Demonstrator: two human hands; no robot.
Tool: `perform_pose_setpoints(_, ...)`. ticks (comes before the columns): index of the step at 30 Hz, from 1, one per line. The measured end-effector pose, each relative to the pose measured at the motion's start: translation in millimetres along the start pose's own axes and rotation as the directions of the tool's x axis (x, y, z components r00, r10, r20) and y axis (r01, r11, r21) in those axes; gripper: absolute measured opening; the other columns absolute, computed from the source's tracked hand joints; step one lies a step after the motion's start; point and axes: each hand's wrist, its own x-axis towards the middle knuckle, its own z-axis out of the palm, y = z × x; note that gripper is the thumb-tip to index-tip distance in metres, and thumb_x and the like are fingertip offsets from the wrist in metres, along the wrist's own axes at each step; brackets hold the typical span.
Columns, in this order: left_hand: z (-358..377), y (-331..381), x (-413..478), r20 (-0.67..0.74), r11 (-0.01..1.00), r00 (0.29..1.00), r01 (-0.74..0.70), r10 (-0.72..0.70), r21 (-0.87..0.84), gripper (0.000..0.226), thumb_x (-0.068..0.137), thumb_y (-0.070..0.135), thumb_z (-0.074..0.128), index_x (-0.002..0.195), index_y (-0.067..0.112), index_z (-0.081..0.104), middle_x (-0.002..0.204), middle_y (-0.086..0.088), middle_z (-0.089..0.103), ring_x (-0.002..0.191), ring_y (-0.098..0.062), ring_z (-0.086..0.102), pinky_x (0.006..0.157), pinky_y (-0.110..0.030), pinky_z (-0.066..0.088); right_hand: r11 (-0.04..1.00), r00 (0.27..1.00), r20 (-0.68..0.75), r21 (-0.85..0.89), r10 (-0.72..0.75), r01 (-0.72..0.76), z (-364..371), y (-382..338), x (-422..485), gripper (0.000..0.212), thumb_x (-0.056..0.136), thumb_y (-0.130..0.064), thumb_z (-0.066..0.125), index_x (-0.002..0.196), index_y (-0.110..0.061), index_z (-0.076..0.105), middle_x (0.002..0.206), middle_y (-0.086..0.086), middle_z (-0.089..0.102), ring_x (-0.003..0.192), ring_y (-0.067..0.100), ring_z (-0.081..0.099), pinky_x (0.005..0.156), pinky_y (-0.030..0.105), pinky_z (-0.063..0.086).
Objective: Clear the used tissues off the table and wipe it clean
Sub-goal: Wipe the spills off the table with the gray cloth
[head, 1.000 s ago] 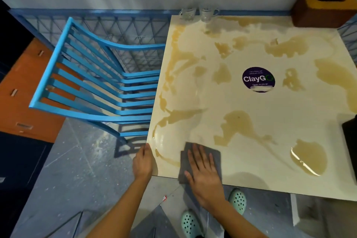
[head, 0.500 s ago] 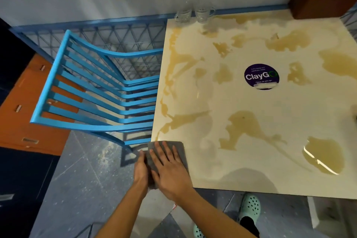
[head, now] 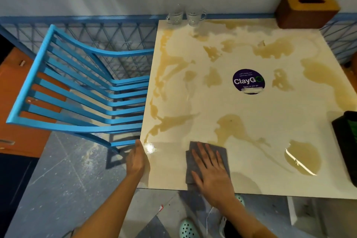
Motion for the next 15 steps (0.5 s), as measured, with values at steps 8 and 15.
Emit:
perform_pose_setpoints(8,4.4,-5.2,0.1,-0.048,0.983,0.990,-0.126,0.133,0.137,0.069,0.098,0.058,0.013,0.137,0.012,0.047,0.139,-0.022,0.048,0.129,-0.041,0.045,0.109,-0.056,0.032,0.979,0.983,0.014,-0.096,0.181,-0.179,-16.2,48.2,-13.9,0.063,0.099,-0.055,0.011,0.155,-0.026,0.004,0.163,-0.003,-0.004,0.150,0.019,-0.001,0.118,0.043,0.005)
perform_pose_setpoints(15,-0.1,-4.4,3.2,-0.077,0.990,0.990,-0.125,0.119,-0.072,0.054,0.102,0.050,0.023,0.121,0.014,0.058,0.124,-0.019,0.059,0.114,-0.037,0.055,0.102,-0.047,0.039,0.981,0.980,0.120,-0.089,-0.160,0.171,4.8,-42.0,31.0,0.067,0.098,-0.053,0.028,0.155,-0.023,0.009,0.163,0.003,0.004,0.150,0.025,0.003,0.115,0.046,0.008)
